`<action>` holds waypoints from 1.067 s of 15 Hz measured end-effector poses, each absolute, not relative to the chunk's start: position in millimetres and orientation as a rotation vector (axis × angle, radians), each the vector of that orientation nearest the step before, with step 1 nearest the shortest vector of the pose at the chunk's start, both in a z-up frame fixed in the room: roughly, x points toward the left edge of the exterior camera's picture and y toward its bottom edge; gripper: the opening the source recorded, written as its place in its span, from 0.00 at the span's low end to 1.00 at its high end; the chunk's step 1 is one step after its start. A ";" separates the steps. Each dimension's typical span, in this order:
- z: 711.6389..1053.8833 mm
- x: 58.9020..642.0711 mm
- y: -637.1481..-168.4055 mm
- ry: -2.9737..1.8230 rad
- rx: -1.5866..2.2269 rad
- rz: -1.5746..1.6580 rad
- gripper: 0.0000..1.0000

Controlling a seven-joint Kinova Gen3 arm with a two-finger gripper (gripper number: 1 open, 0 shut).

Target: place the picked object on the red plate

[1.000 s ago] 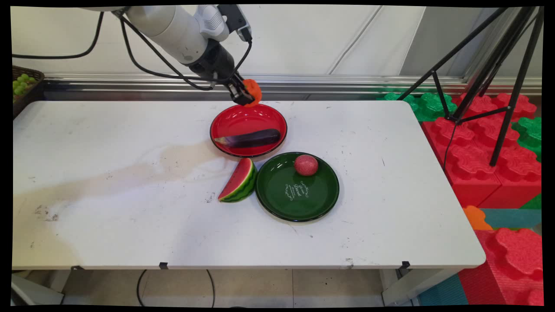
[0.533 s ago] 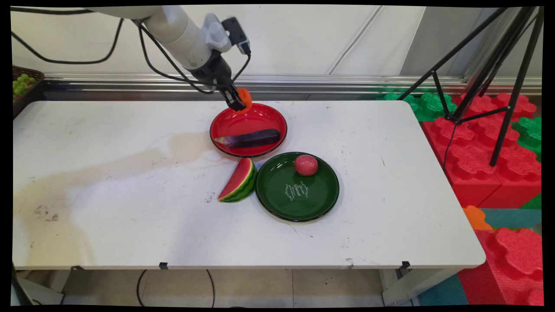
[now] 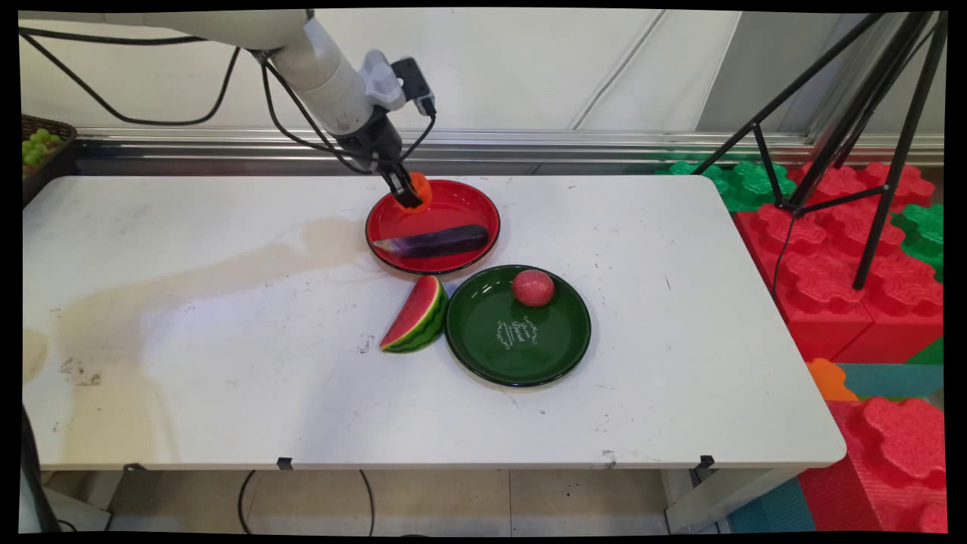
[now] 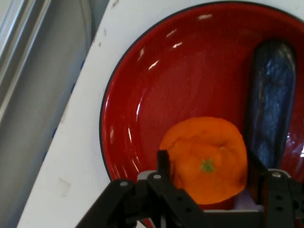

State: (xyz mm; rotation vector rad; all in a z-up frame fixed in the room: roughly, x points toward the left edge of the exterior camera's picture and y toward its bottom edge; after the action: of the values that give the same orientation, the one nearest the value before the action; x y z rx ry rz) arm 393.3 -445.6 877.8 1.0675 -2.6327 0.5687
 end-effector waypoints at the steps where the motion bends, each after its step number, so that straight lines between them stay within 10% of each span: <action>1: 874.3 395.2 -448.6 -2.637 1.067 0.560 0.00; 15: 837.6 416.6 -485.5 -2.662 1.032 0.464 0.00; 16: 836.7 417.6 -487.4 -2.663 1.024 0.461 1.00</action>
State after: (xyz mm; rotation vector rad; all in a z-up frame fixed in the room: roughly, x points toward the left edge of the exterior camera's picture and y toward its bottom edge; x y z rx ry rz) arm 417.6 -487.4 836.7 1.0238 -2.6629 0.4611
